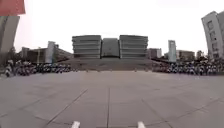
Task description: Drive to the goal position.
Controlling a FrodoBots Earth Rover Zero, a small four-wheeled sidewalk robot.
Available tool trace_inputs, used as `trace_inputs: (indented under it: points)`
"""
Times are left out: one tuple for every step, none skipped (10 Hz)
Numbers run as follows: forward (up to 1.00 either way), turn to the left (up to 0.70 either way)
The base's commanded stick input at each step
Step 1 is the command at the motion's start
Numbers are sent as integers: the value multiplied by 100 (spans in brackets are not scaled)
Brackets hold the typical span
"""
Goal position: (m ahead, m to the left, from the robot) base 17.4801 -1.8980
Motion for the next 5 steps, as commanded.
trace_inputs:
  points:
    - [60, 0]
    - [60, 0]
    - [60, 0]
    - [60, 0]
    - [60, 0]
